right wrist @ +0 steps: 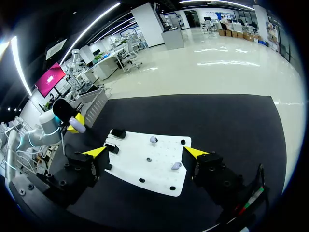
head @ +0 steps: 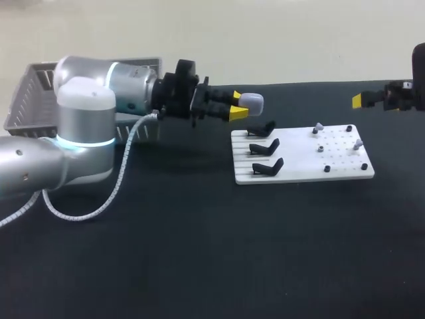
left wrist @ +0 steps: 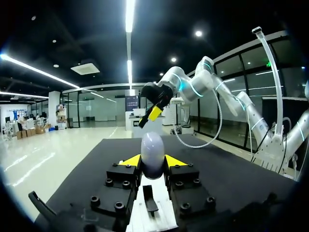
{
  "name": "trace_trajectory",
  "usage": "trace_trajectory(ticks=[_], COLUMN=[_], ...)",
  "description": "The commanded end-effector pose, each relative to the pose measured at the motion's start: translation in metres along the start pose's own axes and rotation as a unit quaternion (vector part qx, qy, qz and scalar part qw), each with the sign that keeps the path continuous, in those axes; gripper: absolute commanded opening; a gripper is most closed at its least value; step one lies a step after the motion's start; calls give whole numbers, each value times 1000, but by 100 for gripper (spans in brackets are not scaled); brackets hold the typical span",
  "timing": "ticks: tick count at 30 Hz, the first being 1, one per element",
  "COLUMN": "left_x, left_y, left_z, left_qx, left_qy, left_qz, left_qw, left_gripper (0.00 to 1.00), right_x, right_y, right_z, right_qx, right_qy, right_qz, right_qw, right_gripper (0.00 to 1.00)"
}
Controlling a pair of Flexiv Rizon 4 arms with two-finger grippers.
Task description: Pick up each earbud case from the left stands, insert the matching earbuds, close the lid, and place the case in the box.
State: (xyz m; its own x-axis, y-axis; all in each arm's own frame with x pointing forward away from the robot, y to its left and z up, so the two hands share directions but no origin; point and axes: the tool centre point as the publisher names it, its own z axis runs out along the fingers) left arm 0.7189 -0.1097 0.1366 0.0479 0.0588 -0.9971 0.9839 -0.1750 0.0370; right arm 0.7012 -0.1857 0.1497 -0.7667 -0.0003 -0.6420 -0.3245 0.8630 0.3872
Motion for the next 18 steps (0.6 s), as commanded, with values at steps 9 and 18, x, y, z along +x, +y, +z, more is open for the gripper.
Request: trace_trajectory(ticks=[9, 18], left_x=[2, 3], left_y=[-21, -22], left_z=[6, 14], left_qx=[-49, -20], left_qy=[-9, -13], left_qz=[-5, -2], left_qw=[999, 1000], left_gripper=[0, 0], right_x=[0, 0], right_y=[0, 0], right_z=[0, 0], right_qx=[0, 0], right_qy=[0, 0], right_qz=[0, 0], right_qw=[1000, 1000], right_gripper=[100, 100])
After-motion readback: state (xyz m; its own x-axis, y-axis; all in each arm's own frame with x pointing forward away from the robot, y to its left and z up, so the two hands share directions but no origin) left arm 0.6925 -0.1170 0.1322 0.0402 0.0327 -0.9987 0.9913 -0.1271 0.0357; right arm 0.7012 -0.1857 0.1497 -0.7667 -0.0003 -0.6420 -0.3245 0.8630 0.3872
